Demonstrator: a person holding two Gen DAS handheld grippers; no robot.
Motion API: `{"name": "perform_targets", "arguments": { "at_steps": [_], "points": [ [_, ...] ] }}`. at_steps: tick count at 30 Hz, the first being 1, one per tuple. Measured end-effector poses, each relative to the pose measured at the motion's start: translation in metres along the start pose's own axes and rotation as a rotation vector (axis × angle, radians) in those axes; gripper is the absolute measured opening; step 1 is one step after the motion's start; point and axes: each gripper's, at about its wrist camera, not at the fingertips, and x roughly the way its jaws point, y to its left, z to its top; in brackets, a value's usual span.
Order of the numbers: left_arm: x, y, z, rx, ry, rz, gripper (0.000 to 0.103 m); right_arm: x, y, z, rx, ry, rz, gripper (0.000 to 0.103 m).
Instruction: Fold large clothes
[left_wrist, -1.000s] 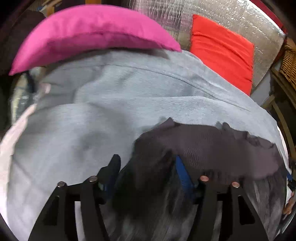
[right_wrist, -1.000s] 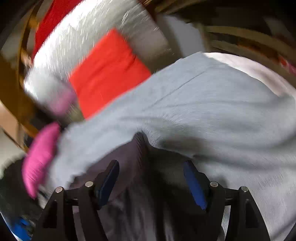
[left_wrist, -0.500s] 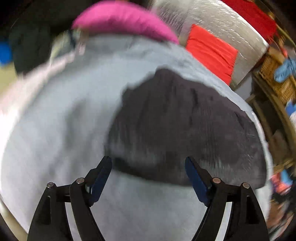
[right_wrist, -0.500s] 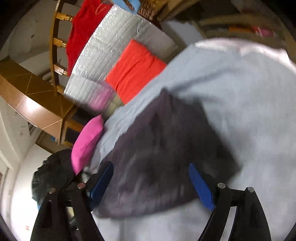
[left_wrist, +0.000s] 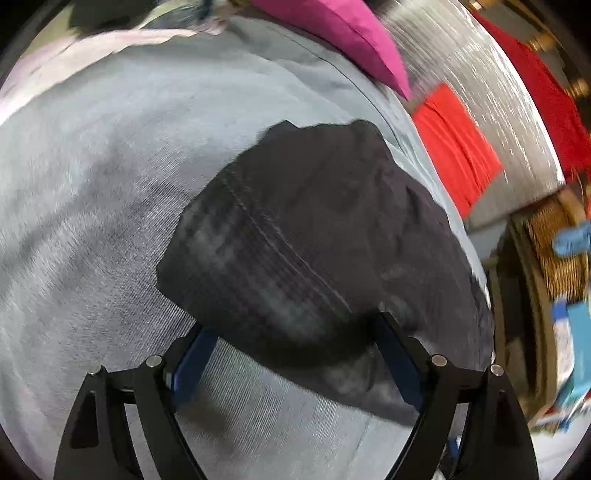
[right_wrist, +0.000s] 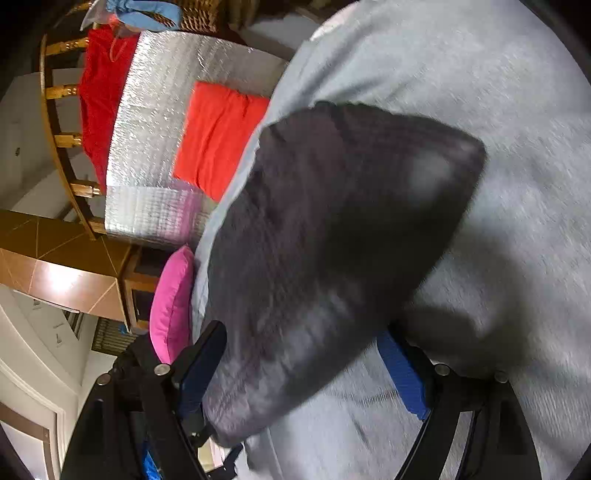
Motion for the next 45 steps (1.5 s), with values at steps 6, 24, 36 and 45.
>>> {"name": "perform_targets", "arguments": {
  "at_steps": [6, 24, 36, 45],
  "points": [
    [0.002, 0.002, -0.006, -0.091, -0.085, -0.020, 0.088, 0.004, 0.003, 0.007, 0.000, -0.058, 0.032, 0.087],
    [0.000, -0.038, -0.005, 0.171, -0.149, 0.145, 0.049, 0.019, 0.035, 0.015, -0.230, -0.158, -0.161, 0.039],
    [-0.038, -0.030, -0.038, 0.229, -0.170, 0.173, 0.036, -0.029, 0.036, -0.012, -0.307, -0.147, -0.171, 0.034],
    [-0.078, -0.004, -0.089, 0.325, -0.200, 0.219, 0.037, -0.080, 0.020, -0.048, -0.331, -0.120, -0.181, 0.034]
  ]
}}
